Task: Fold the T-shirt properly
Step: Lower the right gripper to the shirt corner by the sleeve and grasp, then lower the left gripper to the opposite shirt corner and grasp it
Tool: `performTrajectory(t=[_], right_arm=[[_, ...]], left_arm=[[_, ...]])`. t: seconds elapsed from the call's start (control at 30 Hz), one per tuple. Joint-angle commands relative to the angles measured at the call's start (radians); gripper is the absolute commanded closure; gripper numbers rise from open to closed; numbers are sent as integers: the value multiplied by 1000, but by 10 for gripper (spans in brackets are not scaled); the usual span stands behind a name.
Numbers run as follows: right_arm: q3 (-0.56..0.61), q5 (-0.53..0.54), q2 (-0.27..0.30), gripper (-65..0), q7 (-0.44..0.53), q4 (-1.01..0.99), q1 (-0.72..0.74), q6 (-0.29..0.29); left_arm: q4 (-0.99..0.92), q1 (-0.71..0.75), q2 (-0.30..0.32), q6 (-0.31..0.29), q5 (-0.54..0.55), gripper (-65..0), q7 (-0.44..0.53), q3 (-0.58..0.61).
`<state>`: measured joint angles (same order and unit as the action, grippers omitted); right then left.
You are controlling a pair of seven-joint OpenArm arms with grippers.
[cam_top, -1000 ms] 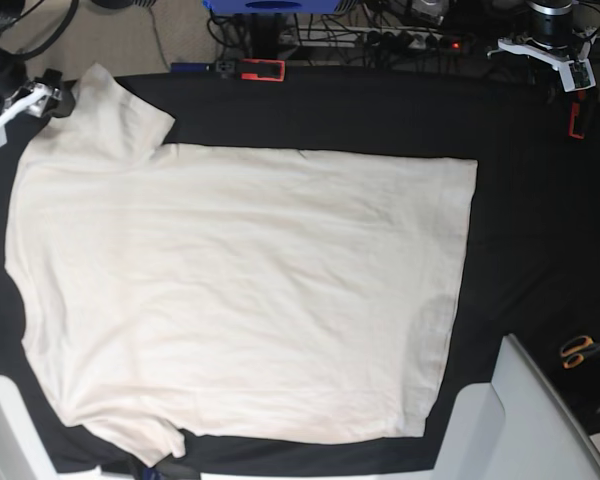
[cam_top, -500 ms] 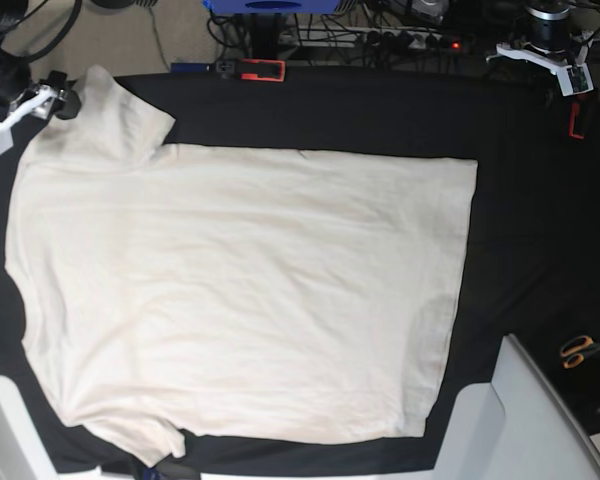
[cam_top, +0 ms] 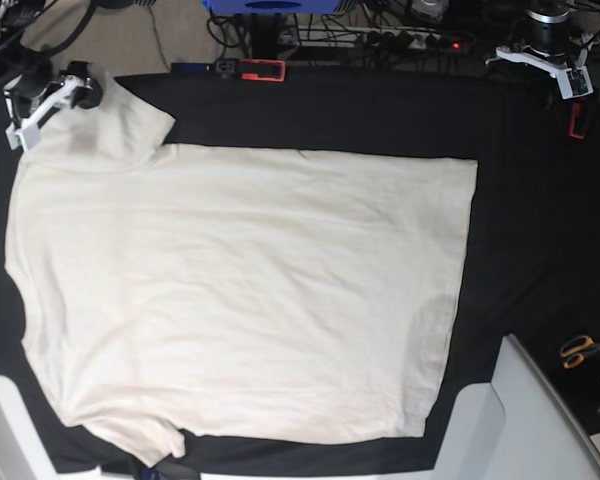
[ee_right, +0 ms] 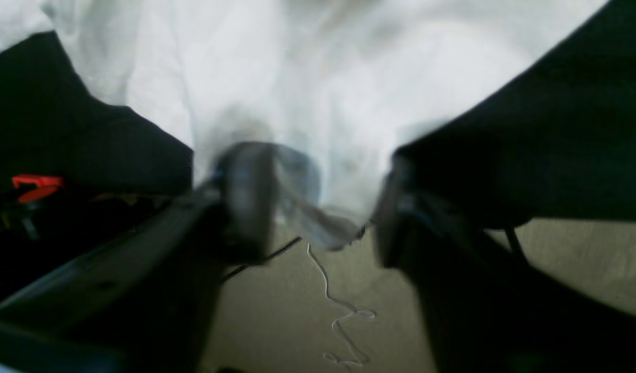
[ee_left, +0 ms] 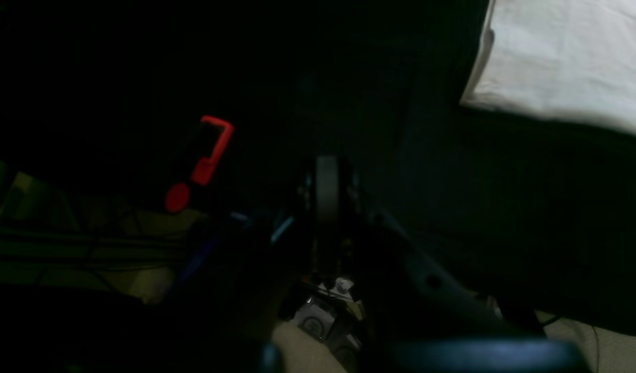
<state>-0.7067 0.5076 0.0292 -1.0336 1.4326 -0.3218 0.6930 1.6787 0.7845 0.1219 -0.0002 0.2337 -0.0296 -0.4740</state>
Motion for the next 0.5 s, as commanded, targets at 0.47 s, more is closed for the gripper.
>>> performTrajectory(t=[0.47], right_arm=[[2,4,24,-5,5,7,0,5]], left_arm=[[-59,-129,20,-252,497,0,-277,-139]])
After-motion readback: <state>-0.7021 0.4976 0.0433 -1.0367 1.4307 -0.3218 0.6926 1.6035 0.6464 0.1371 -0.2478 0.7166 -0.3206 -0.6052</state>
